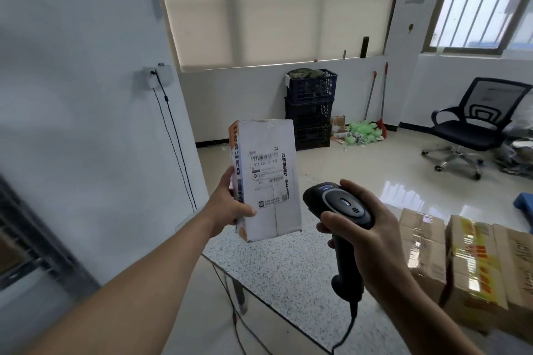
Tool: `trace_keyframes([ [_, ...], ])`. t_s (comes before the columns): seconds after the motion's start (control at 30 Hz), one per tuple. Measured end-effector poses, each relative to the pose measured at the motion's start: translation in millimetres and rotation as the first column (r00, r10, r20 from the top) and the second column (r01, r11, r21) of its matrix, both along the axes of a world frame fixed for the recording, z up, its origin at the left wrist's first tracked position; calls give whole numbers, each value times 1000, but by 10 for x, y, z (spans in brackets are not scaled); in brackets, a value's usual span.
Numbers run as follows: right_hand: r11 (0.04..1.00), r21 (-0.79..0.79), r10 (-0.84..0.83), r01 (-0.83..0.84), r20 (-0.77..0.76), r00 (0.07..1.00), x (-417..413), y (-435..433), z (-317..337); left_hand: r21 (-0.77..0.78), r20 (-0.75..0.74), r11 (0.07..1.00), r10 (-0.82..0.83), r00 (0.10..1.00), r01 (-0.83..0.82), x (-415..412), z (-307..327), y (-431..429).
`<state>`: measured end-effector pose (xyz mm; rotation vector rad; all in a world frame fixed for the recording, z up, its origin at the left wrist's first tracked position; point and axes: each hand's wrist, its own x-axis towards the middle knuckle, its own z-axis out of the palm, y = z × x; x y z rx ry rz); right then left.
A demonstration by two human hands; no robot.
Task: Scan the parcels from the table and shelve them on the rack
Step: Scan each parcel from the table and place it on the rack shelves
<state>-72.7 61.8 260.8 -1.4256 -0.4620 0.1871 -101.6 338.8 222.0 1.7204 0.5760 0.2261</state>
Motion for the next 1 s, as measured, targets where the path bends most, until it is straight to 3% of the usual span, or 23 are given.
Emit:
trace_keyframes([
  [0.5, 988, -71, 136, -140, -62, 989, -1297, 1284, -256, -119, -126, 983, 122, 985, -137, -1991, -659, 1073],
  [0.77, 966, -125, 207, -226, -144, 968, -2325, 2009, -684, -108, -261, 967, 197, 945, -231, -3396, -1129, 1690],
  [1.0, 951, -118, 257, -287, -222, 941, -2843, 2390, -848, -93, -330, 957, 231, 915, -275, -4078, -1258, 1984],
])
